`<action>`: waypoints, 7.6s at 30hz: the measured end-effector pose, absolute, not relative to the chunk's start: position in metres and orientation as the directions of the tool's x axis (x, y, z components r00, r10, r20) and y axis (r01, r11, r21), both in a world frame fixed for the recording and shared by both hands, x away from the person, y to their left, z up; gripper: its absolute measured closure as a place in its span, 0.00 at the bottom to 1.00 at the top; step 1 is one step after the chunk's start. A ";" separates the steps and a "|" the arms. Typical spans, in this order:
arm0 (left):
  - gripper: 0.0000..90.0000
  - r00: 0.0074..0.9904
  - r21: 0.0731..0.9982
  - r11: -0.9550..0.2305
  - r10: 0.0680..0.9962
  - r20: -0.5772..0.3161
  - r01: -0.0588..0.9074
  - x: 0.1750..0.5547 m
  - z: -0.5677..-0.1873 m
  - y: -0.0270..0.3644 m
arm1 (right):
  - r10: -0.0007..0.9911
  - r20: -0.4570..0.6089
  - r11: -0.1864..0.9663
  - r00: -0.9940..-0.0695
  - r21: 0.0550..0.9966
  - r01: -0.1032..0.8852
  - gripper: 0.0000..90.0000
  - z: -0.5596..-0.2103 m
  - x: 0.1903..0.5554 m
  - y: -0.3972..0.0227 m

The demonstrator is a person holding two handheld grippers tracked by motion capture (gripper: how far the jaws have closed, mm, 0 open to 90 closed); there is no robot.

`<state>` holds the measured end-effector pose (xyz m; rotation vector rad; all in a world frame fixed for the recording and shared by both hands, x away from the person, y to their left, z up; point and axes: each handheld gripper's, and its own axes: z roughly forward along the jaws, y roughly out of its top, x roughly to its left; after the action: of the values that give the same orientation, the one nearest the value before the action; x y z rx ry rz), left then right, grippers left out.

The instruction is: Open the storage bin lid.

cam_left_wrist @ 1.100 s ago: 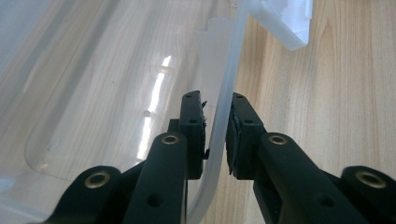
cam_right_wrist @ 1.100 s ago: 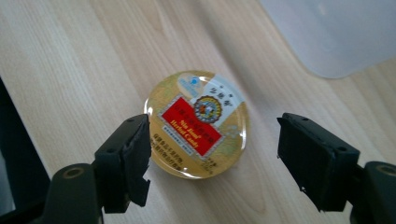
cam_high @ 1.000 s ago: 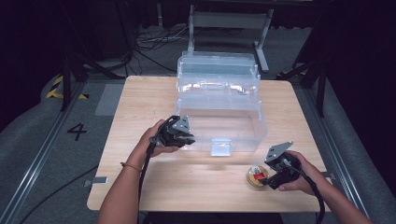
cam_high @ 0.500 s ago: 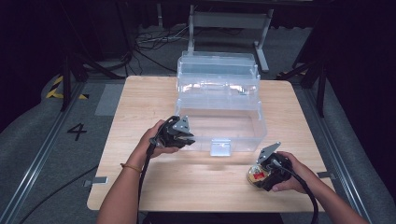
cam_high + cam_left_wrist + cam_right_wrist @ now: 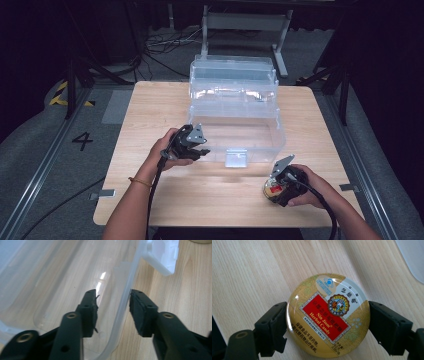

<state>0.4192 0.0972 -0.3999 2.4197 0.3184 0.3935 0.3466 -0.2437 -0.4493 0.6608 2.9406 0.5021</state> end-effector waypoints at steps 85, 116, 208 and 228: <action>0.05 0.775 0.663 -0.574 0.631 -0.016 0.480 0.370 -0.486 0.189 | 0.575 -0.179 0.769 -0.798 0.452 0.453 0.22 -0.363 0.370 -0.304; 0.04 0.779 0.663 -0.577 0.626 -0.015 0.477 0.371 -0.486 0.190 | 0.573 -0.212 0.772 -0.792 0.465 0.434 0.23 -0.320 0.440 -0.282; 0.05 0.779 0.666 -0.574 0.627 -0.016 0.476 0.369 -0.486 0.190 | 0.375 -0.137 0.893 -0.917 0.320 0.318 0.27 -0.369 0.486 -0.231; 0.18 0.781 0.678 -0.567 0.624 -0.018 0.468 0.371 -0.484 0.190 | 0.479 -0.132 0.731 -0.868 0.608 0.310 0.35 -0.344 0.469 -0.265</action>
<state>0.3710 0.1904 -0.4843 2.2782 0.8066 0.2919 0.4694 -0.2651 -0.3439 0.6193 2.6546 0.8588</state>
